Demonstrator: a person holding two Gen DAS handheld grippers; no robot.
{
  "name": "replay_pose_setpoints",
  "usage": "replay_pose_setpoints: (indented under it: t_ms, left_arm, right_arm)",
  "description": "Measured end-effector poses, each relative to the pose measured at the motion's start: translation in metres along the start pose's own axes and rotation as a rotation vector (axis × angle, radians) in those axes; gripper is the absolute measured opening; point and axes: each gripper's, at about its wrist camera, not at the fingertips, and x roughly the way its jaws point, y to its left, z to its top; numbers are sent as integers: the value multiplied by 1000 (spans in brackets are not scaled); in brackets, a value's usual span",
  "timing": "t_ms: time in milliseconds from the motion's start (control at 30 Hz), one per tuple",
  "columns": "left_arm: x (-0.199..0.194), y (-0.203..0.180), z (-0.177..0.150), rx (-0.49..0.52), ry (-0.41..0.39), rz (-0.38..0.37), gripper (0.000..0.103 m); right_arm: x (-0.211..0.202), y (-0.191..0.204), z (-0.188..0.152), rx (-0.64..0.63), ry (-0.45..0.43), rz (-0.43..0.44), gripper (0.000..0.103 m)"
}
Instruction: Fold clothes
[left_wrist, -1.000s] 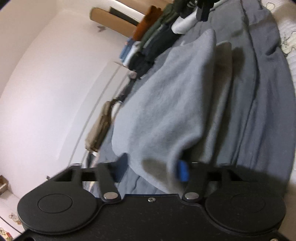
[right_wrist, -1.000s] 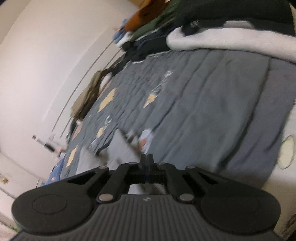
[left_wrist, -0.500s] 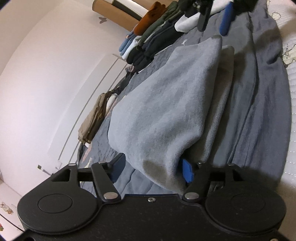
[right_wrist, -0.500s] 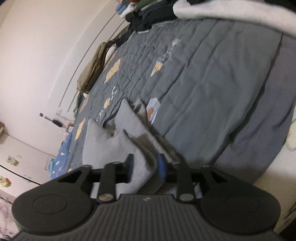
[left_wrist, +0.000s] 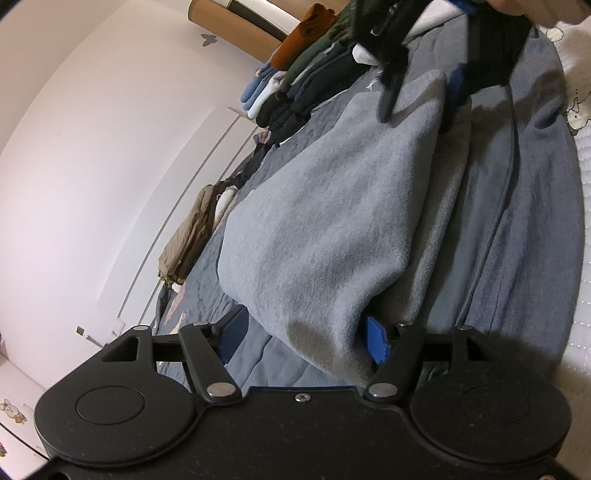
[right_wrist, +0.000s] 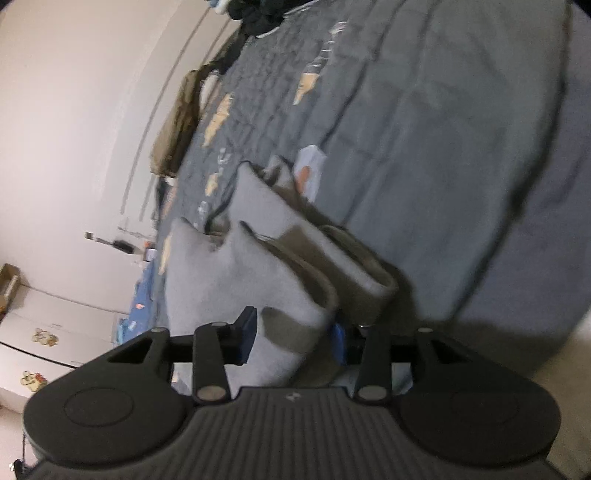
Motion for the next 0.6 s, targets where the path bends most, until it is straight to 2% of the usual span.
replay_pose_setpoints:
  t_ms: [33, 67, 367, 467, 567, 600]
  left_arm:
    - [-1, 0, 0, -1, 1, 1, 67]
    - [-1, 1, 0, -3, 3, 0, 67]
    - [-8, -6, 14, 0, -70, -3, 70]
    - [1, -6, 16, -7, -50, -6, 70]
    - [7, -1, 10, 12, -6, -13, 57]
    - [7, 3, 6, 25, 5, -21, 43]
  right_arm:
    - [-1, 3, -1, -16, -21, 10, 13]
    - [-2, 4, -1, -13, -28, 23, 5]
    - [-30, 12, 2, 65, -98, 162, 4]
    - [-31, 13, 4, 51, -112, 126, 4]
    - [-30, 2, 5, 89, -140, 65, 4]
    - [-29, -2, 7, 104, -145, 53, 4]
